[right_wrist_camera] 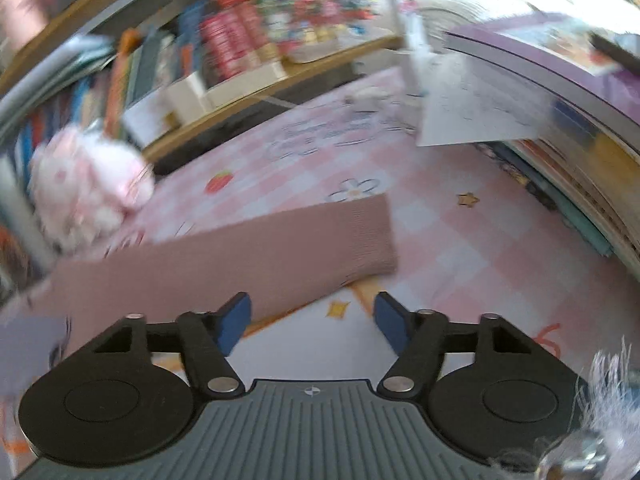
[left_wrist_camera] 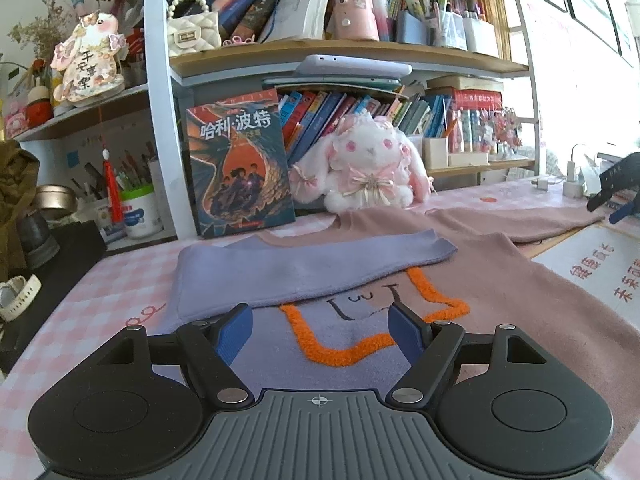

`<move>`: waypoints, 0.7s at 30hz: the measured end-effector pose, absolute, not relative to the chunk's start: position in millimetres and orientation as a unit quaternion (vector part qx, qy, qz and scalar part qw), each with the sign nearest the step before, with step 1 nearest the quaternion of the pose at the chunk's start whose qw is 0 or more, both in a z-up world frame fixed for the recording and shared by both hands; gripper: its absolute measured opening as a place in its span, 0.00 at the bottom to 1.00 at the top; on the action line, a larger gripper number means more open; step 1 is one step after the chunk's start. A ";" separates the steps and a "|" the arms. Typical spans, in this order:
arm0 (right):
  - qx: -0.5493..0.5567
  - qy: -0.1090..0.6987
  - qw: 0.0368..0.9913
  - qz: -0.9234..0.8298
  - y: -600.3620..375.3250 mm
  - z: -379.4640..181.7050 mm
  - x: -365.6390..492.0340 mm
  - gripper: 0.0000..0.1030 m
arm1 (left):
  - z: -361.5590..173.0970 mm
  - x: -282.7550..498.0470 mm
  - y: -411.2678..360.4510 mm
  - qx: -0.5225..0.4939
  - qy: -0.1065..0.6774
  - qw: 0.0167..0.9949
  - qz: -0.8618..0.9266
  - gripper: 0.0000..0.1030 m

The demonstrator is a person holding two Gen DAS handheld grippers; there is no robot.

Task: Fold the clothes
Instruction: 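Grasp the pink sleeve cuff with the right gripper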

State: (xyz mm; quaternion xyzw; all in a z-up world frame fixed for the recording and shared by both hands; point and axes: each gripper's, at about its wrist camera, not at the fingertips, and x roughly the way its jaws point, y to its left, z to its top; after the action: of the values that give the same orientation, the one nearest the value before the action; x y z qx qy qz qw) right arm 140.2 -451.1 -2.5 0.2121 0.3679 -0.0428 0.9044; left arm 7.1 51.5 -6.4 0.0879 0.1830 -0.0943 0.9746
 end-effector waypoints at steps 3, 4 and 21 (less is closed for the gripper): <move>0.238 0.366 0.897 -0.069 -463.3 -5.2 147.2 0.53 | -6.6 7.3 50.6 0.090 0.184 0.974 -0.096 0.75; 0.248 0.364 0.895 -0.075 -466.6 -7.2 149.3 0.51 | -6.6 7.6 50.7 0.089 0.185 0.974 -0.096 0.75; 0.361 0.318 0.870 -0.107 -480.0 -26.5 168.6 0.06 | -6.8 8.3 51.2 0.089 0.188 0.975 -0.082 0.75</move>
State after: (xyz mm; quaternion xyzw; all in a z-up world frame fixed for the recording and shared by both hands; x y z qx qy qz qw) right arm 168.6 -480.0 -26.5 0.3612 0.3181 -0.1073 0.8699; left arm 8.3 51.2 -6.8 0.0888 0.1882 -0.0815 0.9747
